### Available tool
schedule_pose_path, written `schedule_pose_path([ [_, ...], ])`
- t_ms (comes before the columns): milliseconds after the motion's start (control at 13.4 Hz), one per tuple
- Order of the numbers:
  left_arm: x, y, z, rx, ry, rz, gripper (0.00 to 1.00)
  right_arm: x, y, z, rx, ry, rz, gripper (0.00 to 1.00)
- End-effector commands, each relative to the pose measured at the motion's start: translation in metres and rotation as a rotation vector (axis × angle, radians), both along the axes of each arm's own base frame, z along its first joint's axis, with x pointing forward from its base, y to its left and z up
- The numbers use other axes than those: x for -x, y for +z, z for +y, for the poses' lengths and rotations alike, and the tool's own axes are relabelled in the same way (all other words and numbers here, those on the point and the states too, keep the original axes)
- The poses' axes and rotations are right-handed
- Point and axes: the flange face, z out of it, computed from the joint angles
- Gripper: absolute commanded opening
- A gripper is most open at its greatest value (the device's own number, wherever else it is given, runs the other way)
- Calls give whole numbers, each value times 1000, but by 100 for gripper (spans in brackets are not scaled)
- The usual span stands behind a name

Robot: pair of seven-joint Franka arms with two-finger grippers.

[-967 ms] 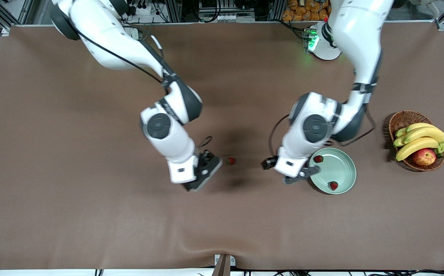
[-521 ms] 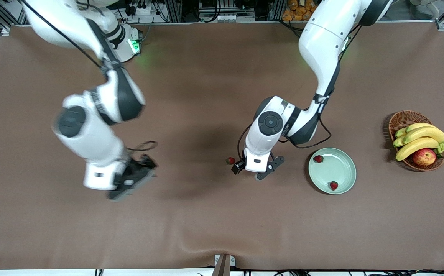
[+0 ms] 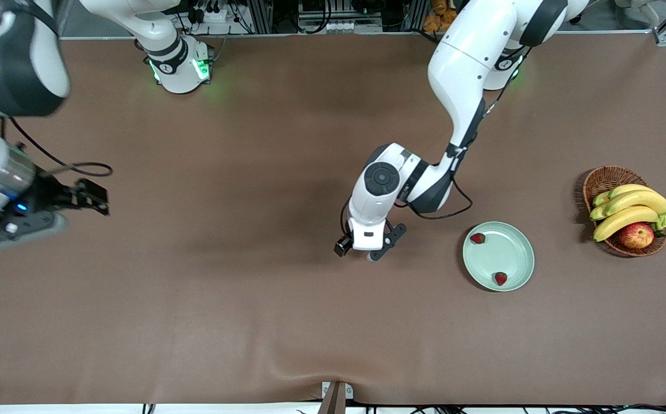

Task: Collect all strawberries into plate
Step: 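Take the strawberry with the left gripper while the right gripper withdraws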

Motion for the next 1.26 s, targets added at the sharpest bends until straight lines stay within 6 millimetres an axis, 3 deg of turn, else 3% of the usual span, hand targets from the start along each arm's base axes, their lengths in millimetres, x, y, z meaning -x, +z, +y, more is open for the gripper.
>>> schedule_pose_path([
  [0,-4,-9,-6,2,16,-24,76,39,30,-14,-5,-149,40,100],
  [149,0,-10,-12,2,2,-24,74,57,49,-19,-4,-223,59,100],
  [223,3,-11,-14,-1,-5,-23,72,62,55,-35,-6,-278,66,100],
  [446,5,-21,-14,-11,-13,-13,67,73,60,-60,-64,-331,110,100],
  [892,13,-23,-21,-30,-51,-20,56,77,62,-67,-38,-338,116,100],
  [1041,14,-24,-22,-30,-55,-20,49,77,61,-71,-8,-336,116,100],
  [1190,18,-28,-23,-39,-67,-12,33,78,61,-72,-7,-335,117,100],
])
